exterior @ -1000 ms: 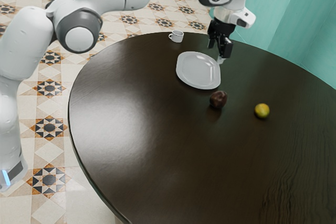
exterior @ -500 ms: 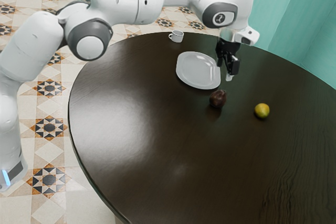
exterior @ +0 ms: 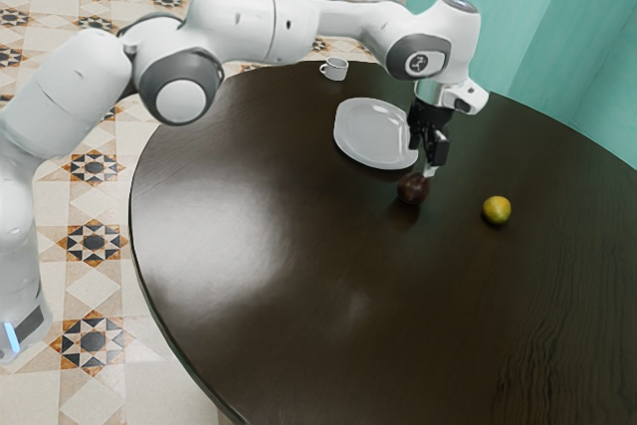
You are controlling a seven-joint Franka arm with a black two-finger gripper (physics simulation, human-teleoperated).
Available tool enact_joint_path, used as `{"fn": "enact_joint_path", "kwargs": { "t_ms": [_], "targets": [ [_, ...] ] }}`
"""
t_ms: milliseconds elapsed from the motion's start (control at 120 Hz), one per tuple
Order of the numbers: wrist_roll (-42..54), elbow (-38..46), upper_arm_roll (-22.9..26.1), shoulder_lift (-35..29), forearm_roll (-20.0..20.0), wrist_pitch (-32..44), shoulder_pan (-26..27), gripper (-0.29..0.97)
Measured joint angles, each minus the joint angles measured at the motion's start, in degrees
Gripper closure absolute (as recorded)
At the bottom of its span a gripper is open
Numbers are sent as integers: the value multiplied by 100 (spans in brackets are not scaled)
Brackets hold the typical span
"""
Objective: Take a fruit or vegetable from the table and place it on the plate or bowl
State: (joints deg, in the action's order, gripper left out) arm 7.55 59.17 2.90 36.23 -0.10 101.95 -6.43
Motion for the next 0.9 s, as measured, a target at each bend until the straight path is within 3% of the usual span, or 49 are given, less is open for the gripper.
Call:
{"fn": "enact_joint_path", "kwargs": {
  "t_ms": [900],
  "targets": [
    [255,245,169,192,-92,-8,-7,-1]
  ]
}}
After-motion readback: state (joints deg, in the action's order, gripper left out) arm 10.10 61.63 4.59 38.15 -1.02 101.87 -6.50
